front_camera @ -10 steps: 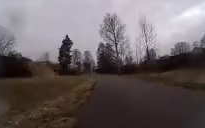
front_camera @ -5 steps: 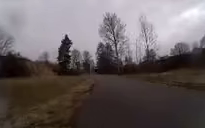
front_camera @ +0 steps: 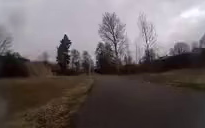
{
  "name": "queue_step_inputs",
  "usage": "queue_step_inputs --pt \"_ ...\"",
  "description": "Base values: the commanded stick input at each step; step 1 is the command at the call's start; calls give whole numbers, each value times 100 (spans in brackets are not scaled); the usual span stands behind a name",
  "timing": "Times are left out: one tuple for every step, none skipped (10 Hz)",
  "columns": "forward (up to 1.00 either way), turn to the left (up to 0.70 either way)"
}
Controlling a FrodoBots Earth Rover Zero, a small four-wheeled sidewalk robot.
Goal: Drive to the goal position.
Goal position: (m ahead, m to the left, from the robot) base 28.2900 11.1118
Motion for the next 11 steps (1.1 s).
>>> queue_step_inputs --pt "70 0" --pt "70 0" --pt "70 0" --pt "70 0" --pt "70 0" --pt "70 0" --pt "70 0" --pt "70 0" --pt "70 0" --pt "70 0" --pt "70 0"
